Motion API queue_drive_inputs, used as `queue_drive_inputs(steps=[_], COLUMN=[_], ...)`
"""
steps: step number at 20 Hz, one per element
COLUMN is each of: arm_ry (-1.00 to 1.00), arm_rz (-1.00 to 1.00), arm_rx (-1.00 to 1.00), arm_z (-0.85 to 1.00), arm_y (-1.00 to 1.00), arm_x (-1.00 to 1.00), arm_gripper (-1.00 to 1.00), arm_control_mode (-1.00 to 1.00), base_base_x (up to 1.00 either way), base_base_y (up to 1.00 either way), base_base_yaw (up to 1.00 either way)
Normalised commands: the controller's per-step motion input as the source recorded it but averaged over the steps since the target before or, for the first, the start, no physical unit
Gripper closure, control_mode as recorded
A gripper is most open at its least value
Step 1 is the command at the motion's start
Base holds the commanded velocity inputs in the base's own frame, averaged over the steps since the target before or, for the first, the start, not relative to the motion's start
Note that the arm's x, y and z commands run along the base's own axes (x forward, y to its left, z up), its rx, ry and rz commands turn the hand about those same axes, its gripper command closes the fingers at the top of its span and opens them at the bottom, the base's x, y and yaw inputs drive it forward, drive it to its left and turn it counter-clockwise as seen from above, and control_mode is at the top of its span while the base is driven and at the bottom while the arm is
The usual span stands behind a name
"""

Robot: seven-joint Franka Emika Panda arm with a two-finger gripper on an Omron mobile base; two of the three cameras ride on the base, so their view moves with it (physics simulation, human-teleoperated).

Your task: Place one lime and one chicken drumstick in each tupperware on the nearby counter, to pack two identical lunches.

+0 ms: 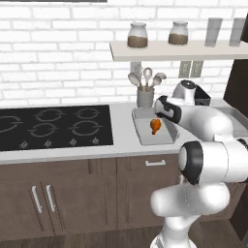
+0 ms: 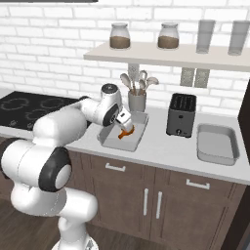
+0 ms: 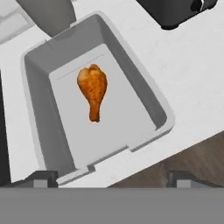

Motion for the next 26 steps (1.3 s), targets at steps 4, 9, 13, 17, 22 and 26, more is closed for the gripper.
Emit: queue_drive_inputs(steps=[4,9,13,17,22,26], arm_ry=[0.46,0.52,0.51,0.37,0.03,0.0], arm_rz=[0.02,0.07,0.1,0.14,0.07,0.02], arm_rx=[0.0,0.0,0.0,0.0,0.0,0.0], arm_z=[0.96,0.49,0.03,-0.14,-0.21,-0.11], arm_y=[0.03,0.04,0.14,0.05,0.0,0.0], arm_x=[-1.0,-1.0,-1.0,-1.0,-1.0,-1.0], arm_gripper=[-1.0,-1.0,-1.0,-1.0,-1.0,-1.0], arm_control_mode=[-1.0,-1.0,-1.0,-1.0,-1.0,-1.0], base_base_x=[0.0,0.0,0.0,0.0,0.0,0.0], base_base_y=[0.0,0.0,0.0,0.0,0.0,0.0], base_base_yaw=[0.0,0.0,0.0,0.0,0.0,0.0])
